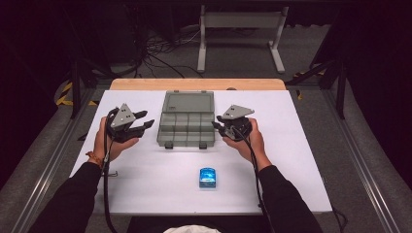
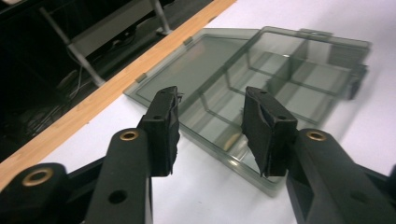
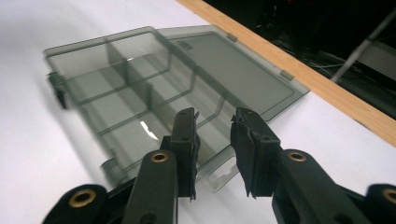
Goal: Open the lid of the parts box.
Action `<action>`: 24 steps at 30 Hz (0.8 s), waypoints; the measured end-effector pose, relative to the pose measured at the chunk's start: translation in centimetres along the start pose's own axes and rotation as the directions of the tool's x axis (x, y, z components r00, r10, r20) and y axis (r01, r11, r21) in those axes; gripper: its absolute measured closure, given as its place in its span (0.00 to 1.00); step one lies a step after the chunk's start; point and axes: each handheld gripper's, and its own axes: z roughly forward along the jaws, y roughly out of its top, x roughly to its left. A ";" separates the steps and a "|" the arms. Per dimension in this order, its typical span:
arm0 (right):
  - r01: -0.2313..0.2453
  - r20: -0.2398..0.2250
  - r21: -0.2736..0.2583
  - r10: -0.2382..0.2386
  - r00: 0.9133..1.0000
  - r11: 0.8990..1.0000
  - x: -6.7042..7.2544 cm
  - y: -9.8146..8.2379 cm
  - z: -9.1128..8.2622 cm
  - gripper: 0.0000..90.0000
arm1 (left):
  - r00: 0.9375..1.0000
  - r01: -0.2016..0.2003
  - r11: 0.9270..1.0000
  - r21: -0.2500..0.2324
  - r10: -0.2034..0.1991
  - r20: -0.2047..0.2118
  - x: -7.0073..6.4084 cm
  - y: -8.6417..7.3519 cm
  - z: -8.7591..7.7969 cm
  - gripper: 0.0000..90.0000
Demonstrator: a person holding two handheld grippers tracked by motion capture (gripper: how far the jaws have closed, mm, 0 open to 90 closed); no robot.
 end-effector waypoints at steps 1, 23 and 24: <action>0.007 -0.011 0.001 -0.007 1.000 1.000 0.2 -0.1 -0.2 0.76 | 1.000 -0.006 1.000 -0.006 0.006 0.004 -0.2 -0.1 -0.2 0.60; 0.040 -0.120 0.010 -0.038 0.992 0.999 1.6 -2.3 -3.7 0.57 | 0.995 -0.053 0.998 -0.034 0.056 0.079 -4.0 -2.3 -3.3 0.30; 0.043 -0.127 0.013 -0.041 0.991 0.999 1.7 -2.4 -3.8 0.55 | 0.996 -0.056 0.998 -0.035 0.058 0.074 -4.1 -2.4 -3.4 0.27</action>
